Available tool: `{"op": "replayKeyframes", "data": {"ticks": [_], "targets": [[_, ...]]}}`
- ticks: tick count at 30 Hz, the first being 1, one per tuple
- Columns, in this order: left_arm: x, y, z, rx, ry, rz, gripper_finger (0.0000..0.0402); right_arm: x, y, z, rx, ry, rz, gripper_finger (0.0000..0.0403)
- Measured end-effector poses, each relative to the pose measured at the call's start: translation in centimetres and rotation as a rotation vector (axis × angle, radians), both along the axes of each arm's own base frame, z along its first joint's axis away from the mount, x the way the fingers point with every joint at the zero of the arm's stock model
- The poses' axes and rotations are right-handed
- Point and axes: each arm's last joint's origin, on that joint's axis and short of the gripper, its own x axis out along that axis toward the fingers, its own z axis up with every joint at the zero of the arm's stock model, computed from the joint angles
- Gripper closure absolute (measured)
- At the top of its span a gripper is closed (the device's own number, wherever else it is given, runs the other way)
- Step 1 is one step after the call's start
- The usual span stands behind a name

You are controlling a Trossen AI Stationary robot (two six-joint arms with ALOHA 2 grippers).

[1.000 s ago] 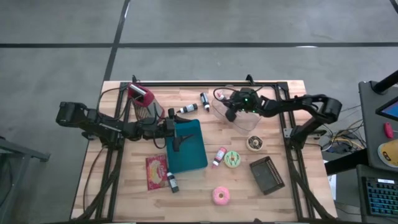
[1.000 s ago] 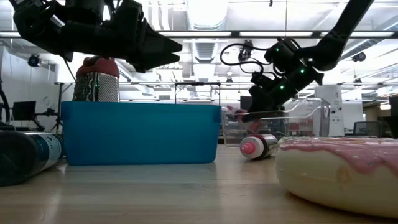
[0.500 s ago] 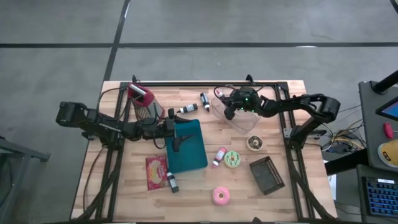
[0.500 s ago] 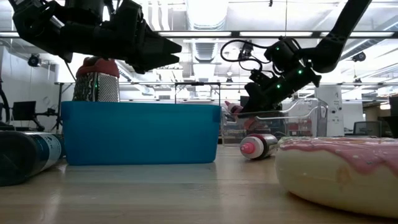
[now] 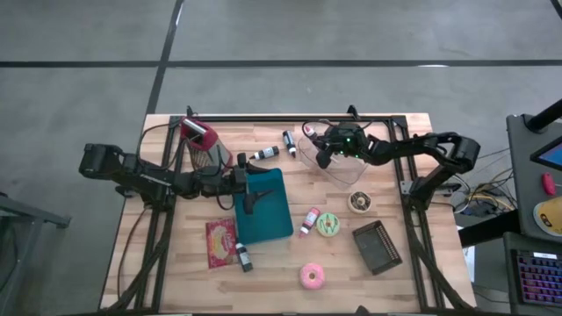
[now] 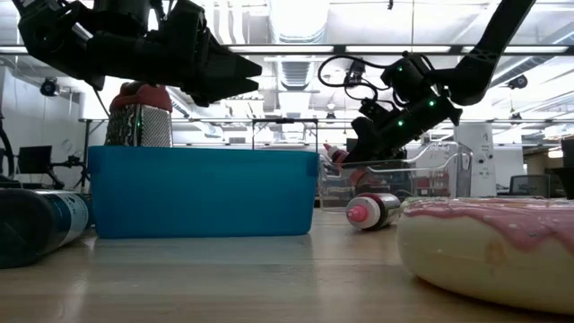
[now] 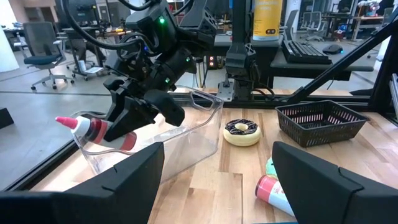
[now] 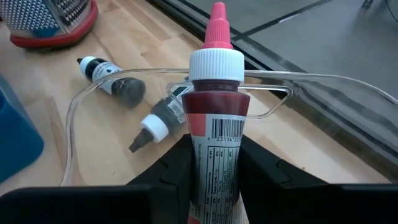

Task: Pick & Place Food Item
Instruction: Put the top pink food coloring bottle into the transparent bin

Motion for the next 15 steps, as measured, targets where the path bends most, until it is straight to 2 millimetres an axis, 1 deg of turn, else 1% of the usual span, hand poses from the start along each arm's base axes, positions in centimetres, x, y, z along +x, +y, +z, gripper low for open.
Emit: {"op": "replayKeyframes", "data": {"ticks": [7, 12, 15], "targets": [[0.00, 0.00, 0.00, 0.000, 0.000, 0.000, 0.0096, -0.47, -0.52, -0.23, 0.018, 0.021, -0.023, 0.0311], [0.00, 0.00, 0.00, 0.000, 0.000, 0.000, 0.0096, -0.74, -0.32, -0.79, 0.050, 0.086, -0.011, 0.0328], [0.00, 0.00, 0.00, 0.000, 0.000, 0.000, 0.0096, -0.84, -0.25, -0.92, 0.058, 0.110, -0.006, 0.0330]]}}
